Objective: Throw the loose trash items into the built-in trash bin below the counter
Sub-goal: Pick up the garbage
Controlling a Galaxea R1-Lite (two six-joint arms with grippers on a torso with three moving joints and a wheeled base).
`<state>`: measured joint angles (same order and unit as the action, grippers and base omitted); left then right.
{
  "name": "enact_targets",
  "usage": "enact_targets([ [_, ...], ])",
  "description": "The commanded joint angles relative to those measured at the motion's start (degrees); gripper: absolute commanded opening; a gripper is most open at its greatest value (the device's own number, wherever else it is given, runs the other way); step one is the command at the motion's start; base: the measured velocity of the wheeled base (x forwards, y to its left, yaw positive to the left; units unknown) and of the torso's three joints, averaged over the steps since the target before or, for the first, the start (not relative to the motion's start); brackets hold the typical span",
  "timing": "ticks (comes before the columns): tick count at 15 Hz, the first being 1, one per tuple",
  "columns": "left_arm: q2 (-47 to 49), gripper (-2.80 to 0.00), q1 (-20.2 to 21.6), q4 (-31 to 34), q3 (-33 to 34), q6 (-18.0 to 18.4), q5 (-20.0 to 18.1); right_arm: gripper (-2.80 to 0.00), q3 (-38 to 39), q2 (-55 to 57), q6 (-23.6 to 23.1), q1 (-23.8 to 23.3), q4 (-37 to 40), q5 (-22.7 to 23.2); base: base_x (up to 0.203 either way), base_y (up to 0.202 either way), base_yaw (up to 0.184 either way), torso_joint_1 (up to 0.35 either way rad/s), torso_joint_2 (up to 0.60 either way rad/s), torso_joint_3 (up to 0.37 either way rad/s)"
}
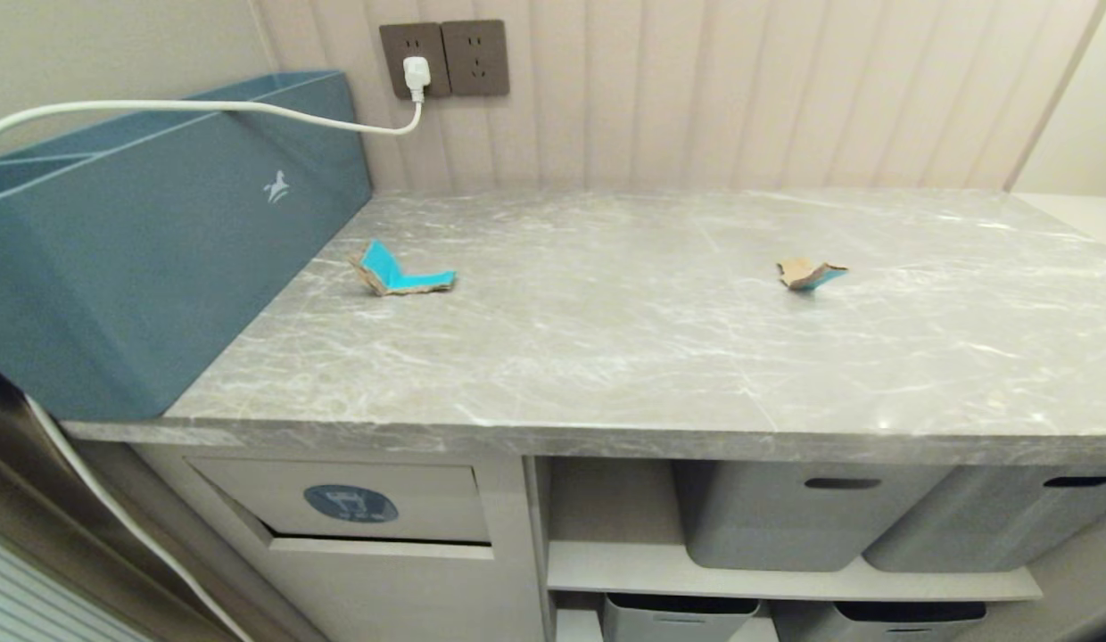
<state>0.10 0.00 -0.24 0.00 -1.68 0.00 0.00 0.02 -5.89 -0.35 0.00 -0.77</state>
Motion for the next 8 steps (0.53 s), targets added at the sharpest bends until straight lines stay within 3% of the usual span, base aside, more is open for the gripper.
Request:
enact_targets([
  [1,0.08,-2.8,0.0,-0.02,0.09,-0.08,0.0,-2.8,0.09,0.06,-0.07,0.0,-0.02,-0.02,0.0,0.0,0.0,0.213,-0.5,-0.276],
  [8,0.08,-2.8,0.0,-0.02,0.09,-0.25,0.09,-2.8,0.09,-0.02,0.0,0.0,0.0,-0.02,0.0,0.0,0.0,0.236,-0.51,-0.283],
])
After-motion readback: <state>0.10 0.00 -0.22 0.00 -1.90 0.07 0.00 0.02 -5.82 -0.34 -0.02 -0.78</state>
